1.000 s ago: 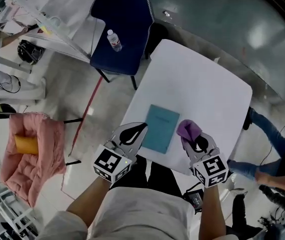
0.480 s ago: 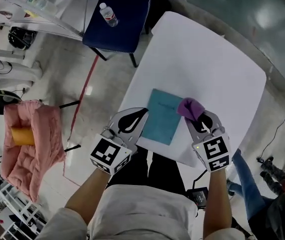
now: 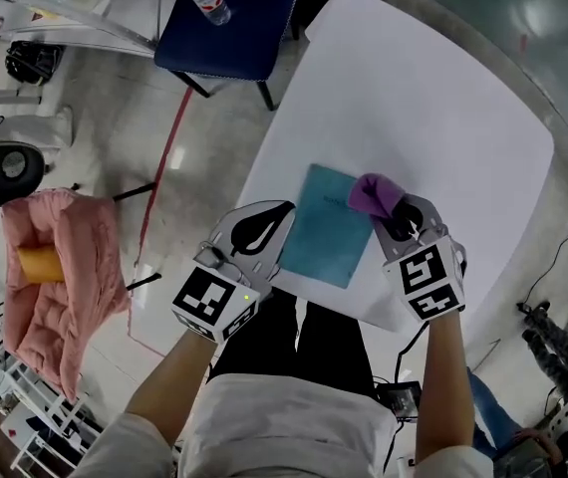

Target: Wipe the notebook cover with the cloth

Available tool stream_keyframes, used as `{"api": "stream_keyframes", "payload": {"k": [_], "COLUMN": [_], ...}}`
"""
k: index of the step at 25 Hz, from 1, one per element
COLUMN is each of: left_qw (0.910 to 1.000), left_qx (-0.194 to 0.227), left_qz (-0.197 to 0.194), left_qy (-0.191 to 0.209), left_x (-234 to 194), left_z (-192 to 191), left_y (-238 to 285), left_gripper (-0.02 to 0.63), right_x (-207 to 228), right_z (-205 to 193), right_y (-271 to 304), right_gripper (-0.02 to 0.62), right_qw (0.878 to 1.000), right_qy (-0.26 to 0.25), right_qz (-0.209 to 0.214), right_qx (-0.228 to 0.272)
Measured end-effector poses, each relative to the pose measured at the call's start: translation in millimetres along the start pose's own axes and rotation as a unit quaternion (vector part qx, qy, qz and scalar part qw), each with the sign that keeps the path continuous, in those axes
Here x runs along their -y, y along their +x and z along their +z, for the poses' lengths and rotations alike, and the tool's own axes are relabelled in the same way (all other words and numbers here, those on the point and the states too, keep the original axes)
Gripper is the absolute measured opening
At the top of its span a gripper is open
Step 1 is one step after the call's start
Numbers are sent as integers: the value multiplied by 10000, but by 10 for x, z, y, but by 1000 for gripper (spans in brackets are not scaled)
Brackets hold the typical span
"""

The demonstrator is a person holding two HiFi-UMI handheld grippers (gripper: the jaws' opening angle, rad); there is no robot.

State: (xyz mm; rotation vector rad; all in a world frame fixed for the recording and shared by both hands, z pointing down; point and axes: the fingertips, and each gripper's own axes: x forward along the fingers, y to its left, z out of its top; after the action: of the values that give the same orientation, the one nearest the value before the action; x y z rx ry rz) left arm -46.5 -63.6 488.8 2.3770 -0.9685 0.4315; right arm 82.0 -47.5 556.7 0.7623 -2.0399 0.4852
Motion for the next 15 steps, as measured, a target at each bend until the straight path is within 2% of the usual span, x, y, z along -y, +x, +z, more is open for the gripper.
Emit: {"api": "stream_keyframes", "payload": {"k": [9, 15], "left_qw": [9998, 9998], "left_qx": [-166, -133], "left_qz": [-15, -41], "left_qy": [-62, -110], "left_x": [-33, -11], "left_z": [-186, -225], "left_y": [-9, 33], "left_gripper": [0, 0], "right_x": [-7, -56], "right_z": [-148, -220], "right_y": [270, 370], "right_gripper": [106, 106], "right_qw": [9926, 9879], "right_qy": [-920, -1158], "right_qz": [-218, -172], "right_qx": [-761, -1021]}}
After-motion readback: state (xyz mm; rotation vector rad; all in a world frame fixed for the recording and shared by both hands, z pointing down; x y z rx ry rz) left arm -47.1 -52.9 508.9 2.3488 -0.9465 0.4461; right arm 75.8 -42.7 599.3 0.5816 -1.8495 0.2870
